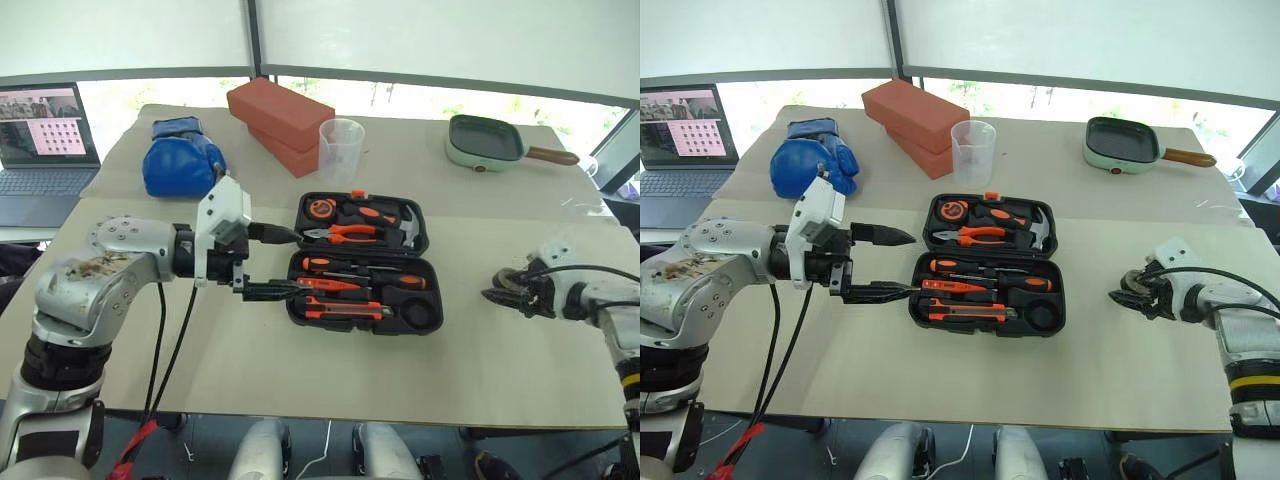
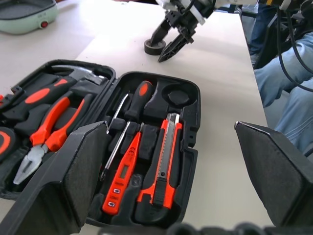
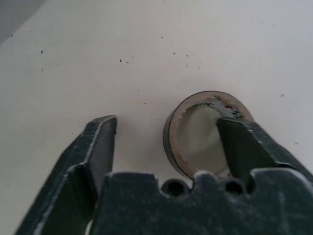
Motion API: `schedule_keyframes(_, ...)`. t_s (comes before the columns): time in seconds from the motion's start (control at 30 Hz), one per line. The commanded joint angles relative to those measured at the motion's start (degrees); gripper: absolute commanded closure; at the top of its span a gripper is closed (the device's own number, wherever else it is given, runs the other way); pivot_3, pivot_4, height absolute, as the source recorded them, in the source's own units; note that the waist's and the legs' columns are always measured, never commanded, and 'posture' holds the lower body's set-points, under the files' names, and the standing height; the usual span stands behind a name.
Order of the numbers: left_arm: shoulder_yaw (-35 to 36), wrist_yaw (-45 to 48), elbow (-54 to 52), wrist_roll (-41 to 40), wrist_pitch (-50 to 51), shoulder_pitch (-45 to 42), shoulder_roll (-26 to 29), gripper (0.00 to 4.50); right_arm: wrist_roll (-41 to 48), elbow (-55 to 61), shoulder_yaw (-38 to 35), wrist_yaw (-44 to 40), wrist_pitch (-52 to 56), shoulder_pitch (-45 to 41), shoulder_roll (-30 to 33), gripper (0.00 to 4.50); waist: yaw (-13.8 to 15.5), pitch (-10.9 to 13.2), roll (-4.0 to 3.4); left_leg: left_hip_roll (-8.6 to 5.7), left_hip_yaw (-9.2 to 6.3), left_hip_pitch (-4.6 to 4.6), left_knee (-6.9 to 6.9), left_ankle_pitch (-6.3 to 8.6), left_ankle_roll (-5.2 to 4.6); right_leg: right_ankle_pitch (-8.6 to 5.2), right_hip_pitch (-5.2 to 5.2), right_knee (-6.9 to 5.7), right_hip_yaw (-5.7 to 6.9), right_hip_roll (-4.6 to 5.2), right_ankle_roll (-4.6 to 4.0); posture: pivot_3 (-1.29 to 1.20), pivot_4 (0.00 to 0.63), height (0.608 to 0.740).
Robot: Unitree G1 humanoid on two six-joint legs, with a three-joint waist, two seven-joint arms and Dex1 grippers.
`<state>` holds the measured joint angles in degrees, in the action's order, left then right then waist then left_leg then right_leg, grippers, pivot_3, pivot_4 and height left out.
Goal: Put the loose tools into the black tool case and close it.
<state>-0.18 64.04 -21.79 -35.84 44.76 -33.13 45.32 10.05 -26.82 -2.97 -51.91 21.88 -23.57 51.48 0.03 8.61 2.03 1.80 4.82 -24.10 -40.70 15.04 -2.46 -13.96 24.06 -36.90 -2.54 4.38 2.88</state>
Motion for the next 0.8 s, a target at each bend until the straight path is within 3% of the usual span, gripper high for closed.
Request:
schedule_keyframes(0.03,0.1,-0.3,-0.1,0.5,-2.1,-1.9,0.2,0.00,-1.2,-2.6,-0.9,1.4,-0.8,-1.8,-0.5,2.47,0.0,0.0,0.00,0.00,0.00,0.01,0.00,0.00,0.00,0.00,-0.01,0.00,0.00,0.00,0.00,0.00,0.150,0.738)
schedule_keyframes(0.23,-1.4,0.2,1.3,1.5,-4.1,-2.6,-0.2,0.00,1.5,2.7,-3.2,-1.5,-1.3,1.3,0.2,4.44,0.1,0.0,0.00,0.00,0.00,0.01,0.00,0.00,0.00,0.00,-0.02,-0.01,0.01,0.00,0.00,0.00,0.150,0.738)
schedule_keyframes(0.37,-2.4,1.0,2.1,2.6,-5.6,-2.5,-0.1,0.00,6.6,14.7,-5.9,-5.1,3.7,6.1,1.0,4.44,0.1,0.0,-0.03,0.00,0.00,-0.01,0.01,0.00,0.00,0.00,0.01,-0.02,0.01,0.01,0.01,0.00,0.150,0.738)
schedule_keyframes(0.57,-4.1,2.8,1.7,3.7,-7.4,-0.8,0.8,0.00,24.0,46.1,-8.5,-8.8,18.1,13.0,0.5,4.44,-0.3,0.1,-0.15,0.10,-0.02,-0.01,0.01,0.00,0.00,0.00,0.06,-0.11,-0.01,-0.07,-0.01,0.00,0.150,0.738)
schedule_keyframes(0.67,-4.4,2.9,1.6,4.2,-8.1,-0.3,0.7,0.00,20.7,52.6,-2.7,-5.5,19.0,13.0,0.5,4.44,-0.2,0.1,-0.13,0.09,-0.05,0.02,0.02,0.00,0.00,0.00,0.02,-0.10,0.02,-0.05,-0.02,0.00,0.150,0.738)
schedule_keyframes(0.8,-4.6,2.6,1.3,4.2,-8.2,-0.3,0.6,0.00,15.0,52.9,3.6,-0.9,19.8,10.9,0.3,4.44,0.4,0.1,-0.10,0.05,-0.03,-0.03,-0.04,0.00,0.00,0.00,0.04,-0.08,0.04,0.05,0.00,0.00,0.150,0.738)
